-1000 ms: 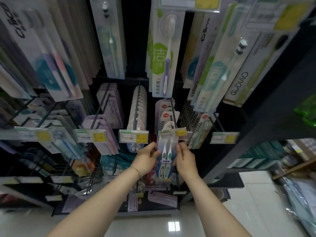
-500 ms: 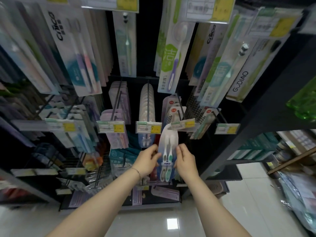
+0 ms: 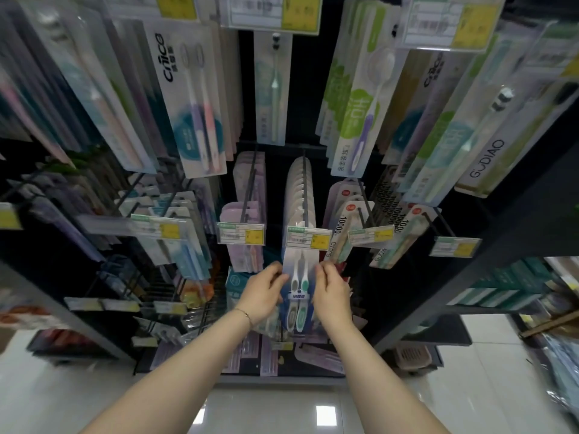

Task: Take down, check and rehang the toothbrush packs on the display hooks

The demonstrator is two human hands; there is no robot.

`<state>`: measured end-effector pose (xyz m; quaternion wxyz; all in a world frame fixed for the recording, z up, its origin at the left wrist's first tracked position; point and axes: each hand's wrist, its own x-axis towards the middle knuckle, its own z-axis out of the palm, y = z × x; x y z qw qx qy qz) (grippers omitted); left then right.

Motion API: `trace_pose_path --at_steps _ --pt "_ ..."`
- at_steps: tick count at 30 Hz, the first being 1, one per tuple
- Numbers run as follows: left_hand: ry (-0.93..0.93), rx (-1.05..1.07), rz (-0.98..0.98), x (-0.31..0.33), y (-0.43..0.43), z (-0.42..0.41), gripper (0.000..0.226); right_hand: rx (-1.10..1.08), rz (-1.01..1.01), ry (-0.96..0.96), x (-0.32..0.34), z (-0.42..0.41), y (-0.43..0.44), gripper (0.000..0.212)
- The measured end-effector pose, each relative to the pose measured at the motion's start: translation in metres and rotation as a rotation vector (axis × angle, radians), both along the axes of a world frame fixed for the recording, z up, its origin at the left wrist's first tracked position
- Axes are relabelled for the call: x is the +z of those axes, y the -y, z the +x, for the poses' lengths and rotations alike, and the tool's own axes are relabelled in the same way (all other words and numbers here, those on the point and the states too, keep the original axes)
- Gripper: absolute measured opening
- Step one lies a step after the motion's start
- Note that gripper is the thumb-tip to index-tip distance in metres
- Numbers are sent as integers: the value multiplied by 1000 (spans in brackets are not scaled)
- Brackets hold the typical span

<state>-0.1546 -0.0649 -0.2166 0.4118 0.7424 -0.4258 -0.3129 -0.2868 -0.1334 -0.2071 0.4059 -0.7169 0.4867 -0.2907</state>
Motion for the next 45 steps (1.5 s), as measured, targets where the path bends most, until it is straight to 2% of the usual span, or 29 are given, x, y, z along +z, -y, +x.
trace_pose_path --at_steps 7,10,12,18,22,24,31,34,38,45 --pt "54 15 74 4 16 4 21 -40 60 -84 3 12 15 30" --pt "71 9 127 5 25 7 13 -27 21 -169 2 17 24 32" --pt "109 -10 152 3 29 9 11 -16 12 -161 0 18 30 32" --pt "73 -26 200 -3 26 14 34 -4 85 -47 -11 17 37 22" --pt "11 48 247 -14 15 23 38 -18 132 -57 -20 16 37 16" --pt "37 77 257 -16 7 27 37 -1 134 -100 -25 16 34 17" --pt "194 232 219 -17 -32 49 21 329 -48 -380 -32 38 11 8" --pt "295 279 229 -15 -51 66 18 446 -168 -442 -25 63 -4 13" --pt "391 272 261 -8 -77 94 19 551 -348 -475 -13 102 -27 23" --pt "627 179 312 6 -126 147 22 557 -492 -446 3 169 -85 19"
